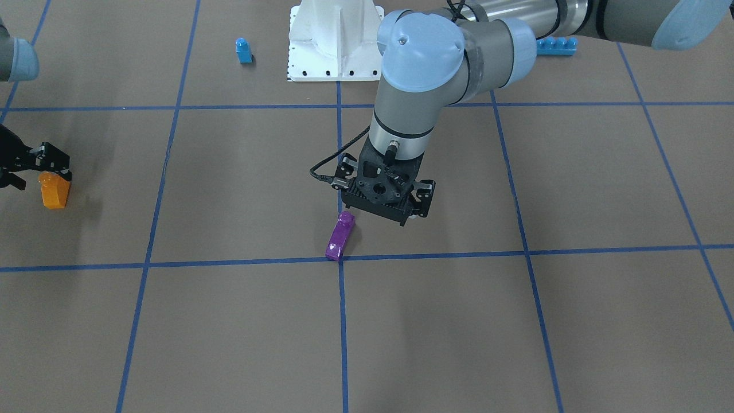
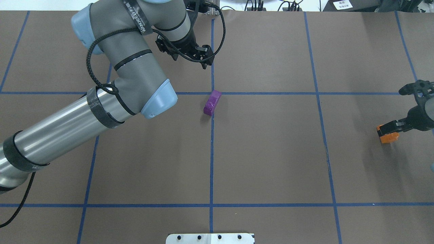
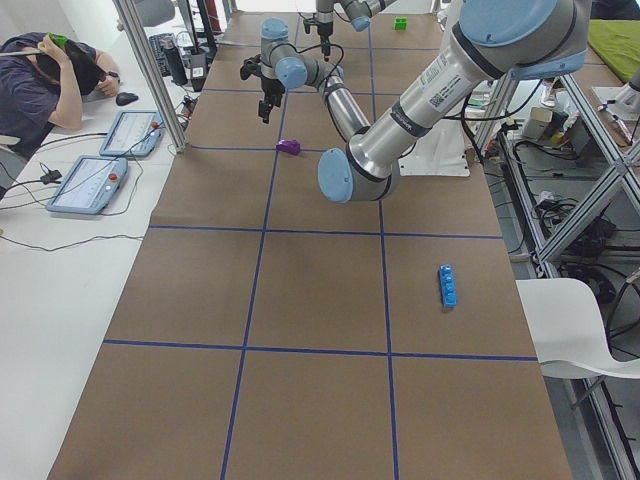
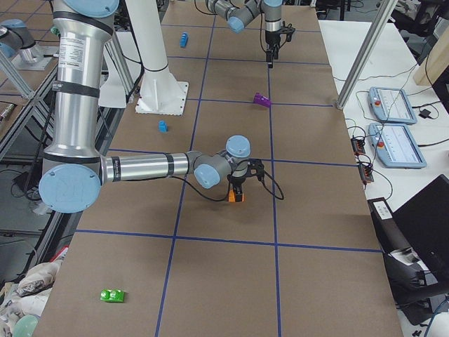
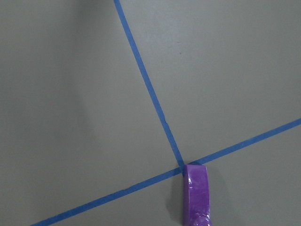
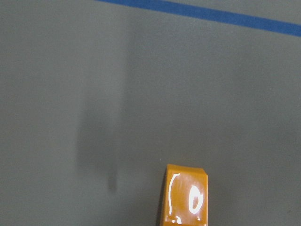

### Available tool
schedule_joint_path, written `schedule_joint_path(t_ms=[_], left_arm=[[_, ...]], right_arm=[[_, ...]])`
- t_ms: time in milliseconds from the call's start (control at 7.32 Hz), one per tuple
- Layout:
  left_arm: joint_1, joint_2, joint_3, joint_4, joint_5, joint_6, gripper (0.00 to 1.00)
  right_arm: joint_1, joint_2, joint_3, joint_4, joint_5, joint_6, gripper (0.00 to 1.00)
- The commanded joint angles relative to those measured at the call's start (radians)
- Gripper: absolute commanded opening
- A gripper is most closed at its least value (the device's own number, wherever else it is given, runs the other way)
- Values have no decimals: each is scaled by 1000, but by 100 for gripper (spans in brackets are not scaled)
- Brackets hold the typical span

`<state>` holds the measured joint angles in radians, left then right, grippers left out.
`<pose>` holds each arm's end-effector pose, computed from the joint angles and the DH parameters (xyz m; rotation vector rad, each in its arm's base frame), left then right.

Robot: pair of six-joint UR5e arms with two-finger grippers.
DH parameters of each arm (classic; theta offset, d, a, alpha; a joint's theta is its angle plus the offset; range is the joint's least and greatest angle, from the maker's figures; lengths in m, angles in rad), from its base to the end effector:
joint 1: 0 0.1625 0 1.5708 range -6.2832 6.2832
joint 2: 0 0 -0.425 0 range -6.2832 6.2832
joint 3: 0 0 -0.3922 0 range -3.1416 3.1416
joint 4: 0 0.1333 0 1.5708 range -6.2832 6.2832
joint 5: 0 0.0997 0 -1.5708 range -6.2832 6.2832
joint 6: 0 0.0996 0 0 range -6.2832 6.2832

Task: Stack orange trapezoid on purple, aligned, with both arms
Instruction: 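Grasp the orange trapezoid block with the right gripper while the left arm withdraws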

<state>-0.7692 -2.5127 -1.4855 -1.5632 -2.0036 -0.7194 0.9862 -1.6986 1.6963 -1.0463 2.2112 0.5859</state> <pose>0.4639 -0.5765 0.1011 0.3257 0.8715 0.2598 -0.1947 -0.4279 0.6044 0.0746 -0.7999 -0.1659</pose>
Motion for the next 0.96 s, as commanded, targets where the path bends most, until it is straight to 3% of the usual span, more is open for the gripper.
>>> schedule_joint_path(t_ms=[0, 273, 547, 820], left_arm=[[2, 33, -21, -3, 0, 0, 100], [2, 41, -35, -3, 2, 0, 100], [5, 57, -35, -8, 2, 0, 100], [11, 57, -30, -9, 3, 2, 100]], right_arm=[[-17, 1, -29, 0, -7, 5, 85], [-17, 20, -49, 0, -7, 6, 74], [-17, 24, -56, 0, -7, 5, 72], [-17, 24, -58, -1, -7, 5, 37]])
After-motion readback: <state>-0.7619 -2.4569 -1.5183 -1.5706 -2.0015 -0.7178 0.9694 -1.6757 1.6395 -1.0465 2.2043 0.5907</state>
